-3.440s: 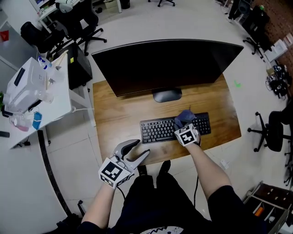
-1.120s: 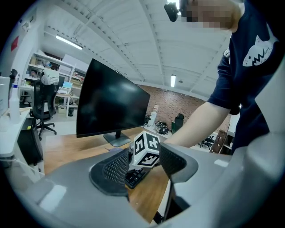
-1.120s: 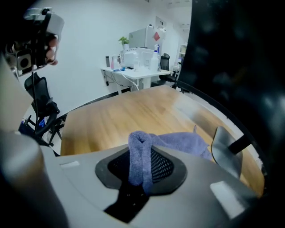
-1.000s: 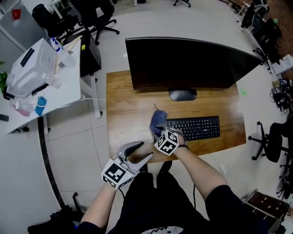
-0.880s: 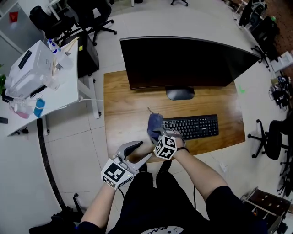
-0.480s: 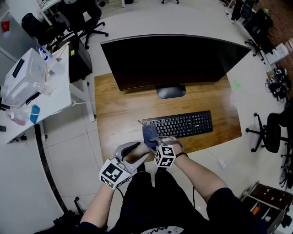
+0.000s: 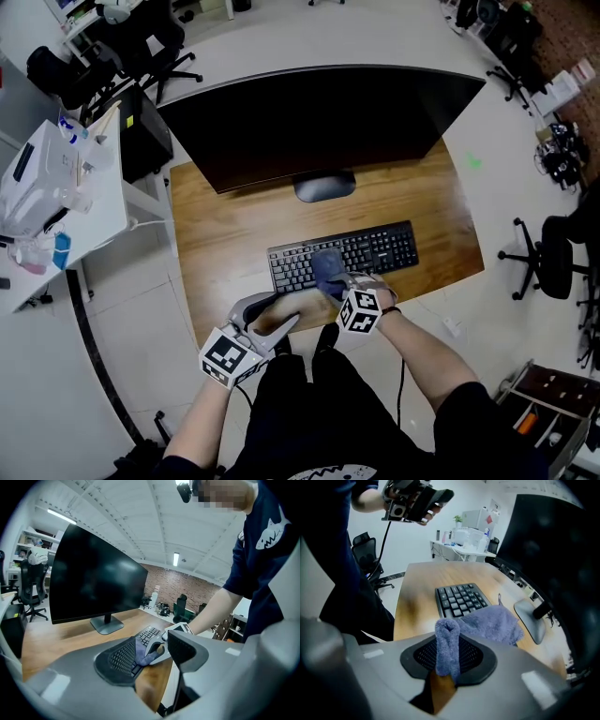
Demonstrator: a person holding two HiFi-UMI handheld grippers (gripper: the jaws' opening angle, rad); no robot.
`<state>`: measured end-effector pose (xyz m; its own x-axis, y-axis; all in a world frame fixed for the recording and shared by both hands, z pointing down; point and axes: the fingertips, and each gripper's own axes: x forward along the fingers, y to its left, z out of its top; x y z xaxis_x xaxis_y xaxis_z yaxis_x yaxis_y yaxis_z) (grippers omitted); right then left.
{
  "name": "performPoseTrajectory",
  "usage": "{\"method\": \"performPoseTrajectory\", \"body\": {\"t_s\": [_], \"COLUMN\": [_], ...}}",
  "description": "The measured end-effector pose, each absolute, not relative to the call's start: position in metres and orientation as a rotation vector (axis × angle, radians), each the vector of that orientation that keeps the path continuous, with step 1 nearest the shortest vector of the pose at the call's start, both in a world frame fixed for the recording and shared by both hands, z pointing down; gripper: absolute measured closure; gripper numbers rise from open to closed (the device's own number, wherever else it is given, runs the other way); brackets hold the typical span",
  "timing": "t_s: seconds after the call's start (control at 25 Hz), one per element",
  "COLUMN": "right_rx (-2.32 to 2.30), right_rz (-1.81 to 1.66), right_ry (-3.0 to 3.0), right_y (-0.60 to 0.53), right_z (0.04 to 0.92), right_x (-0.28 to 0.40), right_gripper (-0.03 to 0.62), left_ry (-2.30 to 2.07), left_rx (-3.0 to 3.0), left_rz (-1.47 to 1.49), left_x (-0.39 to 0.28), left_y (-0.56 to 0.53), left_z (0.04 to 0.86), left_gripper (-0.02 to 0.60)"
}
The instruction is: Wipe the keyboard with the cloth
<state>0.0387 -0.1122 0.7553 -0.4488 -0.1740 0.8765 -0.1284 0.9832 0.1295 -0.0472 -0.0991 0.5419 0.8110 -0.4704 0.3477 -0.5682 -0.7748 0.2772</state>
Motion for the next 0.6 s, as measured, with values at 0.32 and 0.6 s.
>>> {"method": "performPoseTrajectory", "body": {"t_s": [0.32, 0.6], "right_rx": [0.346, 0.488], "right_rz": [0.038, 0.133], "right_ry": [-2.016, -1.979], "right_y": [-0.133, -0.150], "right_z": [0.753, 0.750], "right_x": [0.121, 0.196], "right_gripper": [0.505, 0.505], "left_ry": [-0.723, -0.696], "left_rx": [2.646, 2.671], "left_rz": [0.394, 0.405], "left_x": [-0.003, 0.030], "left_y": [-0.106, -0.115], "left_z": [0.546, 0.546], "left_gripper": [0.379, 0.379]}}
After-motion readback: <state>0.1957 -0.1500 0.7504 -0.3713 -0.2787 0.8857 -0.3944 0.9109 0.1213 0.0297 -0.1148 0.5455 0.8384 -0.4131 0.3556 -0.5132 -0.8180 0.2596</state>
